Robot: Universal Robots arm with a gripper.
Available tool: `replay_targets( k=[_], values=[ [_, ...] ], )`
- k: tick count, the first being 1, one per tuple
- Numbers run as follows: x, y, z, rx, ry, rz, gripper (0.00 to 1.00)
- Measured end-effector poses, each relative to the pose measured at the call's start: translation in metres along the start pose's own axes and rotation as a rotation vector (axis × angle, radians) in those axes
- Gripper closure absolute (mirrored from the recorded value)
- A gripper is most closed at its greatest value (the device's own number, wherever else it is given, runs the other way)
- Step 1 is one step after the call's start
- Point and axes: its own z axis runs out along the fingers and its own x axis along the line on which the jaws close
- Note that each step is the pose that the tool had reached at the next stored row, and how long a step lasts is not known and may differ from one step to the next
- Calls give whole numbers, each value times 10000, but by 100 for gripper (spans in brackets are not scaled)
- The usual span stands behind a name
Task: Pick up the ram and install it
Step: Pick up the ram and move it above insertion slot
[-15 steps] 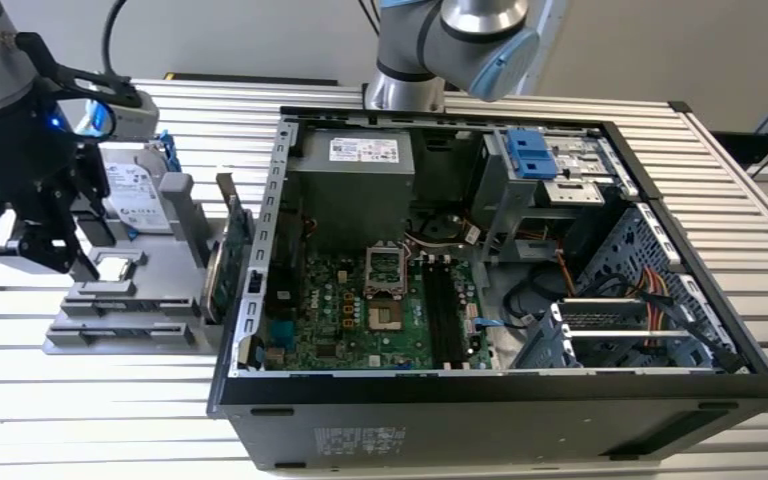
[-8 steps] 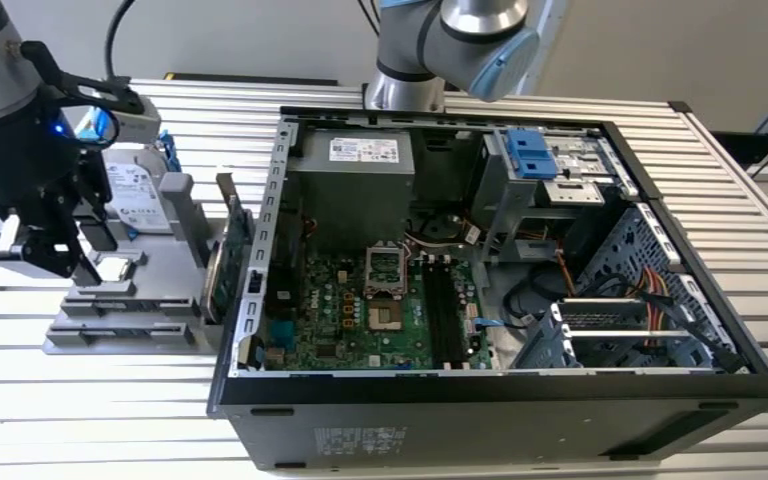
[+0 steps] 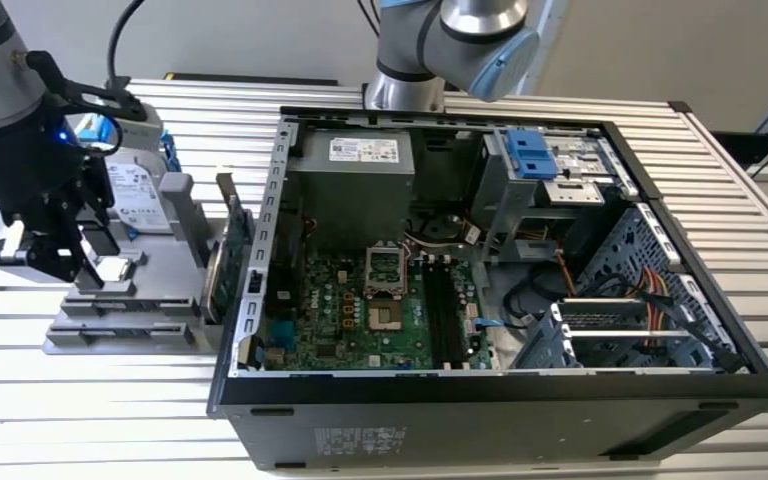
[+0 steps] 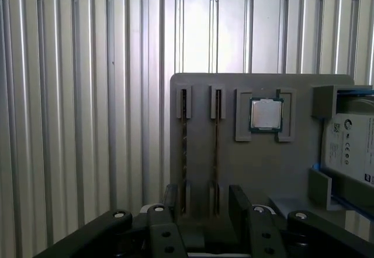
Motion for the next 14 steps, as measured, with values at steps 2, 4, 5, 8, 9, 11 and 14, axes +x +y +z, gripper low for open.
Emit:
replay_targets(
  k=[2, 4, 5, 8, 9, 11, 14],
  values=[
    [0, 0, 15, 0, 9, 0, 0],
    [1, 1, 27, 0, 18, -1, 0],
    [1, 1, 33, -1, 22, 0, 0],
    [4, 1, 50, -4, 34, 0, 0],
    [4, 1, 56, -5, 39, 0, 0],
    [7, 1, 69, -6, 46, -1, 0],
    [10, 2, 87, -11, 59, -1, 0]
  ],
)
